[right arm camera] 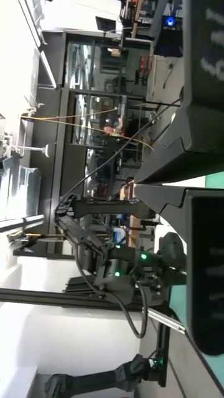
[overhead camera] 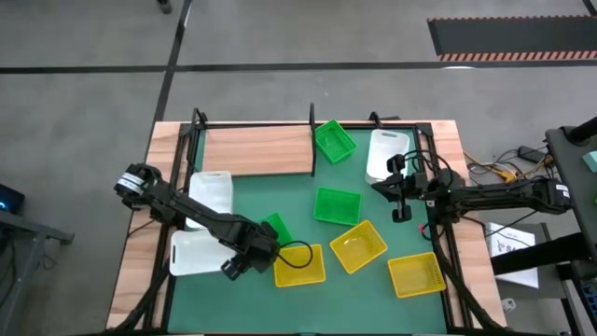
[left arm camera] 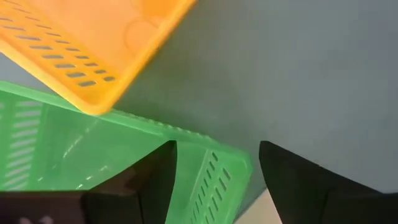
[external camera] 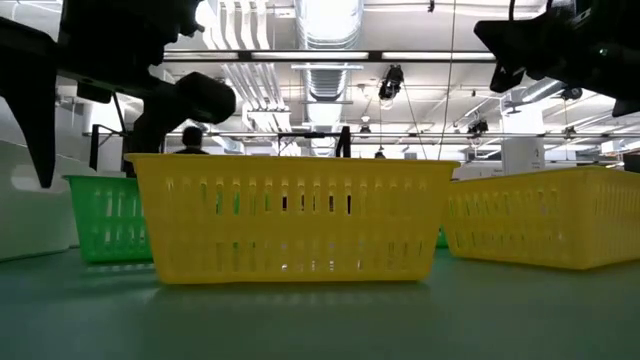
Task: Stack baskets on shelf by color
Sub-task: Put the bottom left green bin on the shelf
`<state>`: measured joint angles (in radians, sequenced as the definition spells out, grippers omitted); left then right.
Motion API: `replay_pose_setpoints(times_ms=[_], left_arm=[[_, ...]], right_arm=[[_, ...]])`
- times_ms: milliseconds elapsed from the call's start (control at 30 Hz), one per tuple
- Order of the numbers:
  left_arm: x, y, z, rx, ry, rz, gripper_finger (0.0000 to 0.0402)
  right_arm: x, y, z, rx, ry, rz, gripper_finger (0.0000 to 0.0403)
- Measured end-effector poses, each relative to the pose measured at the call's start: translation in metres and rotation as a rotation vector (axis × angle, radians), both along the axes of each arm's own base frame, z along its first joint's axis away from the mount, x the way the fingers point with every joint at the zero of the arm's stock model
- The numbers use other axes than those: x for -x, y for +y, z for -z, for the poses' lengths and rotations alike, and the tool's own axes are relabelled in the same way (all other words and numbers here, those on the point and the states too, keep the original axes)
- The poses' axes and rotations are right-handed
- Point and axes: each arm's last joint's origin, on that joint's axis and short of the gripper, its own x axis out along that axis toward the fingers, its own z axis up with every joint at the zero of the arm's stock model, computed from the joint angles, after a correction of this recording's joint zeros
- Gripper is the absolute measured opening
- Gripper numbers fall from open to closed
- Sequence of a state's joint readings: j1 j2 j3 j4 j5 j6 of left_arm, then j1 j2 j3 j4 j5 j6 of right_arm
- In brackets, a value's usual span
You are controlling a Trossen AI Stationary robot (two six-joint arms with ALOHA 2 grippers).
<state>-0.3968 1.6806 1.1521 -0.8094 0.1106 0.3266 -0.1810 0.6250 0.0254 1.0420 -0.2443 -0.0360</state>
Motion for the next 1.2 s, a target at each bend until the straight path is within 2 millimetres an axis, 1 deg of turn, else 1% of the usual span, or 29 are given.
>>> replay_pose_setpoints(times_ms=[67,133,367,500,533,600,700,767,900,1067,1133,1200], left_arm=[[-0.001,0.001,0.0,0.002,-0.004,-0.006,0.0204],[-0.001,0.001,0.001,0.002,-0.004,-0.004,0.0185],[-0.001,0.002,0.001,-0.005,-0.011,-0.006,0.0078],[-0.001,0.006,-0.002,-0.041,-0.039,-0.023,0.0017],[-0.001,0.007,-0.004,-0.049,-0.048,-0.03,0.0011],[-0.001,0.009,-0.008,-0.064,-0.069,-0.041,0.0011],[0.001,0.014,-0.015,-0.148,-0.094,-0.066,0.0012],[0.001,0.017,-0.028,-0.207,-0.141,-0.091,0.0009],[0.001,0.026,-0.062,-0.294,-0.247,-0.157,0.0002],[0.003,0.043,-0.113,-0.42,-0.424,-0.306,0.0001],[0.004,0.053,-0.126,-0.462,-0.45,-0.364,0.0001],[0.005,0.066,-0.133,-0.491,-0.447,-0.443,0.0001]], right_arm=[[0.0,0.0,0.0,0.001,-0.002,0.0,0.0009],[0.0,0.0,0.0,0.001,-0.003,0.0,0.0009],[0.0,0.0,0.0,0.001,-0.003,0.0,0.0009],[0.0,0.0,0.0,0.001,-0.003,0.0,0.0009],[0.0,0.0,0.0,0.001,-0.003,0.0,0.0009],[0.0,0.0,0.0,0.001,-0.004,0.0,0.0009],[0.0,0.0,0.0,0.001,-0.004,0.0,0.0009],[0.0,0.0,-0.001,0.002,-0.005,0.0,0.0009],[0.0,0.0,-0.001,0.002,-0.005,0.001,0.0009],[0.0,0.0,-0.001,0.002,-0.005,0.001,0.0009],[0.0,0.0,-0.001,0.002,-0.005,0.001,0.0009],[0.0,0.0,-0.001,0.002,-0.005,0.001,0.0009]])
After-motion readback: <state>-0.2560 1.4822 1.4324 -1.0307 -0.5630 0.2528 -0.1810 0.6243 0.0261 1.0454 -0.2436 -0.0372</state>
